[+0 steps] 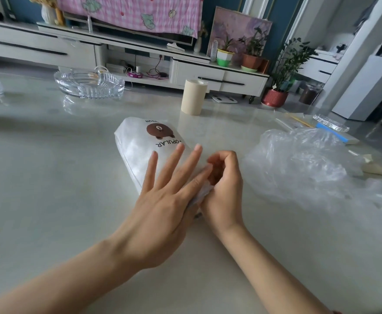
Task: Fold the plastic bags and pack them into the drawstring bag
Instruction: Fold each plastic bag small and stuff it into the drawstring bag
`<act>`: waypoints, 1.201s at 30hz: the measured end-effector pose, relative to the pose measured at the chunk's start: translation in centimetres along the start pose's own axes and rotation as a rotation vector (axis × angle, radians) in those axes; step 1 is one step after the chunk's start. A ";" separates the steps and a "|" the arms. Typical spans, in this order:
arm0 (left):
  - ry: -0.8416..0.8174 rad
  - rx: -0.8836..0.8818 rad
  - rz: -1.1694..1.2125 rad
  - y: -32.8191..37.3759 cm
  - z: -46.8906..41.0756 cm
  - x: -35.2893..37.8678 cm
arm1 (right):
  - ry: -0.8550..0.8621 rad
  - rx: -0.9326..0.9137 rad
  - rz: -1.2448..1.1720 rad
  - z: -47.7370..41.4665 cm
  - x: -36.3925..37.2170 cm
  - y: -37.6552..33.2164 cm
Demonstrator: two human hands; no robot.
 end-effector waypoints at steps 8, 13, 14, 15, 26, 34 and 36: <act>-0.071 0.053 -0.320 -3.0 -0.4 1.2 | -0.363 0.198 0.138 -2.2 -2.3 0.1; -0.019 -0.184 -0.421 -6.7 0.0 0.1 | -0.036 0.186 0.930 -3.1 -5.4 2.1; -0.015 -0.245 -0.431 -7.4 0.1 -0.2 | -0.038 0.268 1.036 -3.1 -5.9 2.6; -0.010 -0.301 -0.439 -8.0 0.2 -0.6 | -0.038 0.339 1.082 -3.1 -6.4 3.0; 0.126 -0.128 -0.205 -5.1 -0.6 -1.6 | 0.085 0.005 0.721 -3.3 -6.4 2.0; 0.047 -0.095 0.044 -4.6 0.0 -0.7 | -0.400 0.353 0.024 -1.8 -3.3 0.1; -0.012 -0.054 0.026 -4.7 0.3 -0.1 | -0.417 0.392 -0.022 -1.8 -3.4 0.0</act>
Point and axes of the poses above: each hand's wrist, its own z-axis away from the middle knuckle, its own x-axis out of the palm, y = z × x, the point moved 3 cm from there along -z, towards the middle knuckle, and after that the axes turned 6 degrees about x, right-handed, at the moved point
